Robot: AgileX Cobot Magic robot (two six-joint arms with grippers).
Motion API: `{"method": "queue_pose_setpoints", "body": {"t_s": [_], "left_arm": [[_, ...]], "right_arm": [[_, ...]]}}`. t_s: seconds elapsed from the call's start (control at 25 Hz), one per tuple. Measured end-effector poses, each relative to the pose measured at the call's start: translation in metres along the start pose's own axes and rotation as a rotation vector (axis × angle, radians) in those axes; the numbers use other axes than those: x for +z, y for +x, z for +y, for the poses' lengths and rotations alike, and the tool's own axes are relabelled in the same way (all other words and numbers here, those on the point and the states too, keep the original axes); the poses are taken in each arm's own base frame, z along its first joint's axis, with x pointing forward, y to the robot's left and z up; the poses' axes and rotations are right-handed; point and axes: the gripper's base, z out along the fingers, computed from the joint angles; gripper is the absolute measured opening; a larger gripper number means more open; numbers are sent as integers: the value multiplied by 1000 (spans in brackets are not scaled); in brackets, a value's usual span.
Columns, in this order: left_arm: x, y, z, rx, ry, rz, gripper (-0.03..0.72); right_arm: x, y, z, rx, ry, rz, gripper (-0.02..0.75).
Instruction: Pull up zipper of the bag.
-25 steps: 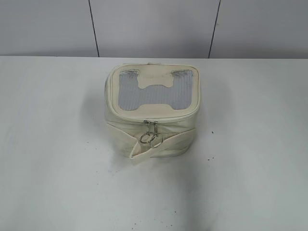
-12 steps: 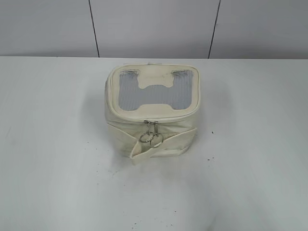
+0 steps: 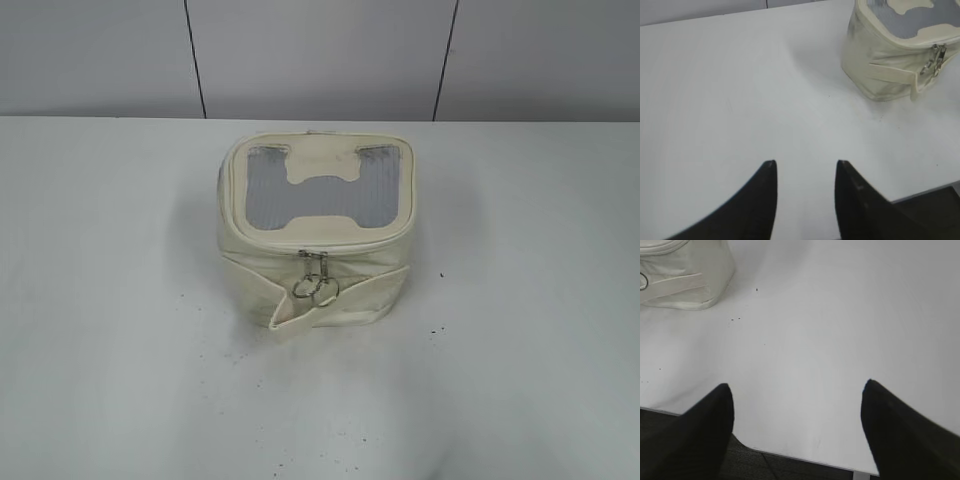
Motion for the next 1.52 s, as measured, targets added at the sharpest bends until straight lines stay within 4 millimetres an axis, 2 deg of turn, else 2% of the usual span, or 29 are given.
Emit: {"method": "queue_pose_setpoints", "body": {"t_s": [0.16,0.76,0.96,1.32,1.52], "left_arm": [[10,-2,1,-4,-2,-28,302],[10,-3,1,-4,-3,-39,302],[10,-3,1,-8,-10,-40,298],[7,-1,-1,-94,-183,-75,297],[7,-1,-2,-105,-203,-76,297]], "right_arm": [[0,0,0,-1,0,-2,591],[0,0,0,0,-1,-3,591],[0,0,-1,45,73,-7,591],[-11,7,1,76,137,-99,591],[-12,7,1,76,138,-105,591]]}}
